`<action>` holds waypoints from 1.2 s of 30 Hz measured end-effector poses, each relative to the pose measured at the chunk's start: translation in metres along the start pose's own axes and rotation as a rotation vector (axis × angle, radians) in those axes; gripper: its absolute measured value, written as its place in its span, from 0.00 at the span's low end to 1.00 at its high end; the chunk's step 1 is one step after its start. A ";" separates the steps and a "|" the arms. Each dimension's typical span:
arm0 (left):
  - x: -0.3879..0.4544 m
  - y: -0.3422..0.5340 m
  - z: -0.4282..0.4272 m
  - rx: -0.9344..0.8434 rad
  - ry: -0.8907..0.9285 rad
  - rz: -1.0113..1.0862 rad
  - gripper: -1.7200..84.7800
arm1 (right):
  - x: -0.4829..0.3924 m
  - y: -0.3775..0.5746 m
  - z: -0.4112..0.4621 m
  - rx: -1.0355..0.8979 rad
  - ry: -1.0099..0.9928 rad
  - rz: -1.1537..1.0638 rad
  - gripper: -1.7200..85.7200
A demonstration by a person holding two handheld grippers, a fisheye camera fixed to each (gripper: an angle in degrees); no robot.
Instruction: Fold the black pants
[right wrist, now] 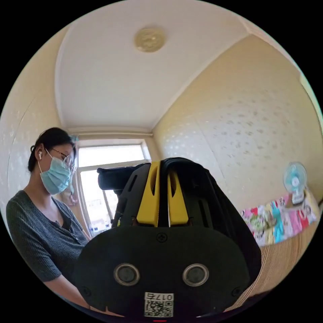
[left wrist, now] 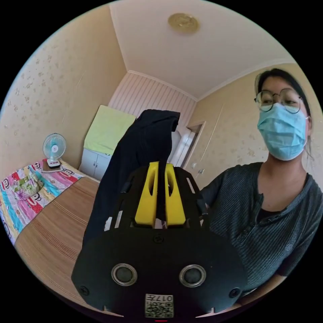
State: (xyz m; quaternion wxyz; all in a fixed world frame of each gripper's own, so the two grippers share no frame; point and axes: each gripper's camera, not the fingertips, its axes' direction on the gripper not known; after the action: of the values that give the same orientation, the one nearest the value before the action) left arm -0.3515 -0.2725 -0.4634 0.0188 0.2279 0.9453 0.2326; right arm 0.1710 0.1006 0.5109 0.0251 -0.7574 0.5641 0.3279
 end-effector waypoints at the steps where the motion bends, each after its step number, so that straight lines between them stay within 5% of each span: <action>1: 0.007 -0.011 -0.029 0.073 0.005 0.005 0.05 | -0.010 -0.030 0.031 -0.034 -0.062 -0.043 0.02; 7: 0.028 -0.020 -0.220 0.309 -0.334 -0.152 0.06 | 0.011 -0.075 0.268 -0.445 -0.296 0.126 0.04; 11: 0.035 0.057 -0.370 0.388 -0.858 -0.491 0.07 | 0.025 0.046 0.455 -0.932 -0.363 0.297 0.09; 15: 0.040 0.166 -0.476 0.358 -1.162 -0.943 0.15 | 0.031 0.206 0.503 -1.259 -0.350 0.586 0.17; 20: 0.023 0.308 -0.542 0.196 -0.909 -1.475 0.20 | 0.025 0.389 0.400 -1.339 -0.506 1.009 0.13; 23: 0.000 0.347 -0.555 0.170 -0.706 -1.595 0.20 | 0.031 0.455 0.292 -1.361 -0.423 1.274 0.10; 29: -0.082 0.366 -0.595 0.151 -0.461 -1.694 0.19 | 0.016 0.443 0.049 -1.011 -0.101 1.666 0.08; 36: -0.185 0.379 -0.636 0.113 -0.332 -1.869 0.22 | -0.072 0.361 -0.111 -0.628 0.270 1.718 0.05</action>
State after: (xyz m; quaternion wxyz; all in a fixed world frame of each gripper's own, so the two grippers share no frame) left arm -0.1160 -0.3298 0.2601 0.3203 -0.5900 0.7400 0.0419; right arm -0.1023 -0.0150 0.7556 -0.4992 -0.0826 0.8155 0.2808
